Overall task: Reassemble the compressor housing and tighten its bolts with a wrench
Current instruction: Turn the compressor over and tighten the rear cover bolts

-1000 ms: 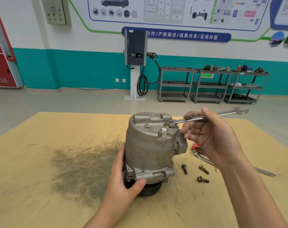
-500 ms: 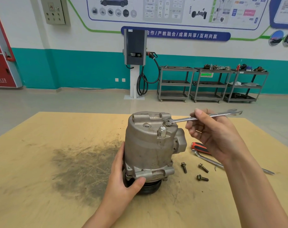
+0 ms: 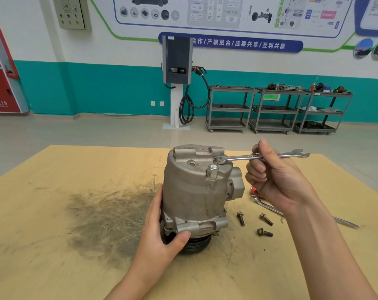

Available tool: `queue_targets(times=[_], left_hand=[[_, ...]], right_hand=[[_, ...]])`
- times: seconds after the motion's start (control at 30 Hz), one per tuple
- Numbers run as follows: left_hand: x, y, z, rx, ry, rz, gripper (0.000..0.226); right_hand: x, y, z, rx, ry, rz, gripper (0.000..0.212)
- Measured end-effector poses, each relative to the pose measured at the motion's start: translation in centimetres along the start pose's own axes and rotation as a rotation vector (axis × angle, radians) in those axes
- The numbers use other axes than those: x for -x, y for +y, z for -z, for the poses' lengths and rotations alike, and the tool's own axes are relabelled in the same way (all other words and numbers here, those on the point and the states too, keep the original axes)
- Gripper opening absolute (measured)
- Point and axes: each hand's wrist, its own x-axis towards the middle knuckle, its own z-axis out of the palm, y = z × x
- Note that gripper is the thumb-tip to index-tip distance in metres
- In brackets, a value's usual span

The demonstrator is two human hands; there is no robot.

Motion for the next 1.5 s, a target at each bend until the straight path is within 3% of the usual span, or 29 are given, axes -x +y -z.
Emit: queue_targets(times=[0.57, 0.77, 1.17, 1.5], left_hand=[[0.0, 0.0, 0.1, -0.001, -0.003, -0.002, 0.113], [0.1, -0.1, 0.0, -0.014, 0.001, -0.013, 0.099], [0.3, 0.5, -0.3, -0.032, 0.072, -0.033, 0.093], [0.2, 0.4, -0.1, -0.036, 0.082, -0.025, 0.094]], right_hand=[[0.2, -0.3, 0.7, -0.013, -0.141, -0.034, 0.014], [0.0, 0.4, 0.4, -0.025, -0.106, 0.024, 0.021], [0.0, 0.8, -0.2, 0.08, -0.024, 0.11, 0.026], [1.6, 1.5, -1.3, 0.273, 0.059, 0.363, 0.029]])
